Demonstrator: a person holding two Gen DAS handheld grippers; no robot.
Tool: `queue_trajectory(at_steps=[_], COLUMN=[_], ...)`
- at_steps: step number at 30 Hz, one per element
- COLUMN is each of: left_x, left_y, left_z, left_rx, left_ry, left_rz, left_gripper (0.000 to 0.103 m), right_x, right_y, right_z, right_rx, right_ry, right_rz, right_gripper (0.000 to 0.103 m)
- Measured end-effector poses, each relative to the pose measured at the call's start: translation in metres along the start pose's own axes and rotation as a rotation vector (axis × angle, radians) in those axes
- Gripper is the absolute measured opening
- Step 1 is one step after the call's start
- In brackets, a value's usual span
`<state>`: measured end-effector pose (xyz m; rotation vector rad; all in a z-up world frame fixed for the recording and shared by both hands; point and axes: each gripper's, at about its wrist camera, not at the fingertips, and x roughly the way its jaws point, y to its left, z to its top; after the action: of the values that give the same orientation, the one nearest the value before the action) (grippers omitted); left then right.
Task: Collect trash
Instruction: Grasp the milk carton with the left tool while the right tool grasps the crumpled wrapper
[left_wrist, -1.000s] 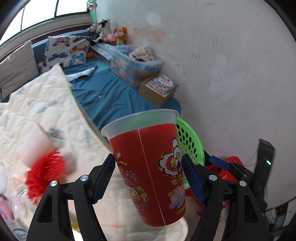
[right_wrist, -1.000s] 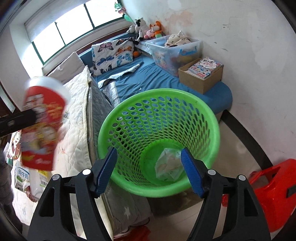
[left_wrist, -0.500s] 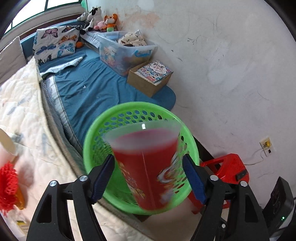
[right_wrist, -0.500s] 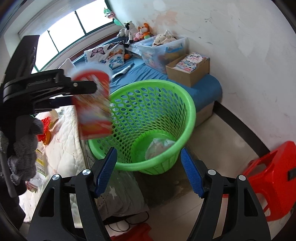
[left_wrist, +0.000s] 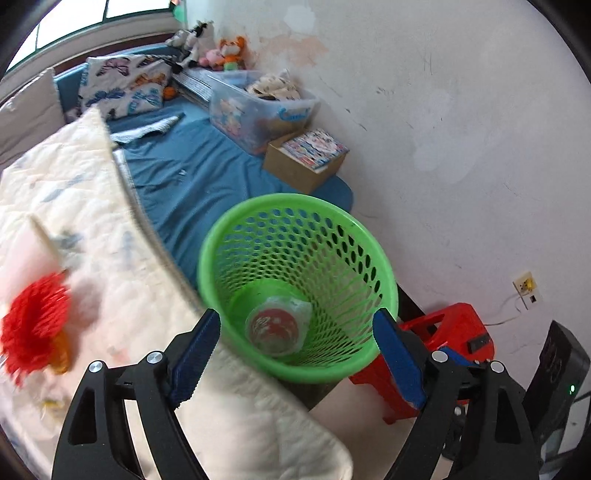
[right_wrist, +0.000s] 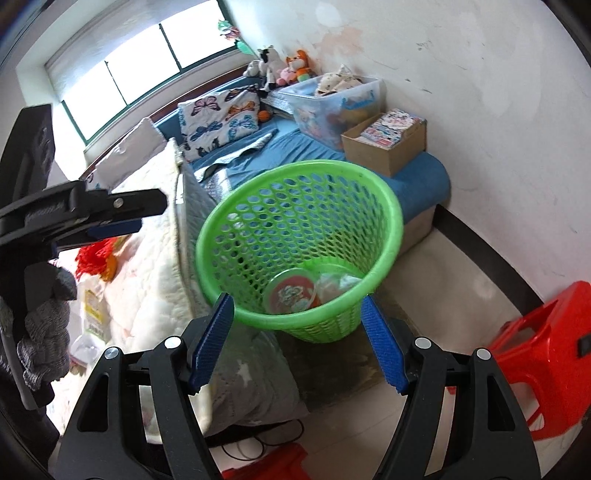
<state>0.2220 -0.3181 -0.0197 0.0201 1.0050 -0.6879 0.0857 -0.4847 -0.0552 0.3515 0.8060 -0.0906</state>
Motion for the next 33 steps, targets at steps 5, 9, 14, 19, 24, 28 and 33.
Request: queue_trajectory(at_steps=[5, 9, 14, 19, 24, 28, 33], left_x=[-0.045, -0.077, -0.114, -0.150, -0.182, -0.196, -0.199], left_y=[0.026, 0.045, 0.080, 0.128, 0.174, 0.204, 0.238], left_z=[-0.022, -0.040, -0.062, -0.086, -0.112, -0.131, -0.150], left_rx=[-0.053, -0.070, -0.132, -0.240, -0.347, -0.417, -0.525], left_ry=[-0.061, -0.103, -0.144, -0.179, -0.220, -0.232, -0.211], left_rz=[0.020, 0.065, 0.126, 0.219, 0.355, 0.462, 0.507], left_gripper=[0.082, 0.082, 0.082, 0.082, 0.082, 0.082, 0.082], right_x=[-0.001, 0.000, 0.007, 0.012, 0.013, 0.011, 0.013], right_y=[0.025, 0.051, 0.086, 0.122, 0.154, 0.178, 0.201], right_z=[0.000, 0.000, -0.004, -0.008, -0.015, -0.019, -0.026], right_rx=[-0.047, -0.095, -0.160, -0.221, -0.286, -0.333, -0.380], right_ry=[0.001, 0.011, 0.034, 0.054, 0.071, 0.080, 0.093], right_rz=[0.045, 0.082, 0.132, 0.181, 0.226, 0.264, 0.300], right_gripper=[0.072, 0.072, 0.072, 0.072, 0.072, 0.072, 0.072])
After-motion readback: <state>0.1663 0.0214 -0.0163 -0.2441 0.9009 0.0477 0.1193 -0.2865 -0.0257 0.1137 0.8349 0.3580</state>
